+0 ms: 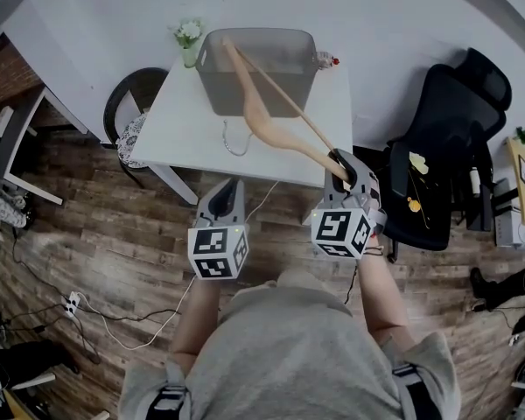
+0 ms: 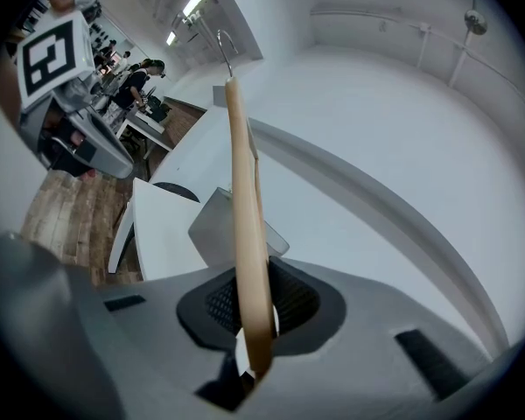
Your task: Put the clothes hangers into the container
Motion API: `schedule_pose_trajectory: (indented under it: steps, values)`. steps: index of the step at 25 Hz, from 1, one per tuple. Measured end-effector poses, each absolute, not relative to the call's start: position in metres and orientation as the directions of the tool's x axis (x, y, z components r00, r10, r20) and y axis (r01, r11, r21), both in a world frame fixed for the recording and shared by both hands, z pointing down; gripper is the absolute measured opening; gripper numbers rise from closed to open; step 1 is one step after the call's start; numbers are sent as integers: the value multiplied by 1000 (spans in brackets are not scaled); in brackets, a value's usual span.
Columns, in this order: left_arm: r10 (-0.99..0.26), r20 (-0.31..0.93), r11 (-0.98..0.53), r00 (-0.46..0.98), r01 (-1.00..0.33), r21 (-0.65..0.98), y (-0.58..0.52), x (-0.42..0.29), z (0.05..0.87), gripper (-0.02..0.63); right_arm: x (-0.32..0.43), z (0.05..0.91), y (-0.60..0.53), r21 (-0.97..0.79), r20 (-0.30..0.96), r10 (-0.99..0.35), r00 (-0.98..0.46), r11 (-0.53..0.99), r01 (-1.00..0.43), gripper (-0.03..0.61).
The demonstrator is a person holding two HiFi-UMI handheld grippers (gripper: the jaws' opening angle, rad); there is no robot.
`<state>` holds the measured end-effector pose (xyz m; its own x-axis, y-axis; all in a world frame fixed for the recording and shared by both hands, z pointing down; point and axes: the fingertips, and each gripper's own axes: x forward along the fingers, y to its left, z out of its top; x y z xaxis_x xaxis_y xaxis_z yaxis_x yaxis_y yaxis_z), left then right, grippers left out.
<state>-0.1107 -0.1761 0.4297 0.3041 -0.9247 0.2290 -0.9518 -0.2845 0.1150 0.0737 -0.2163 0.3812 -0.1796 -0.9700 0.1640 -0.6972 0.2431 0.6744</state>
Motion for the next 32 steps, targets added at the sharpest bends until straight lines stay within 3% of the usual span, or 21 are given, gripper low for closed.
schedule_pose_trajectory:
  steps: [21, 32]
  values:
    - [-930, 239, -255, 281, -958, 133, -287, -133, 433, 21, 74, 372, -368, 770, 287, -940, -185, 341, -540, 37]
    - [-936, 231, -241, 266, -962, 131, -351, -143, 423, 21, 68, 379, -448, 816, 402, -897, -183, 442, -373, 37]
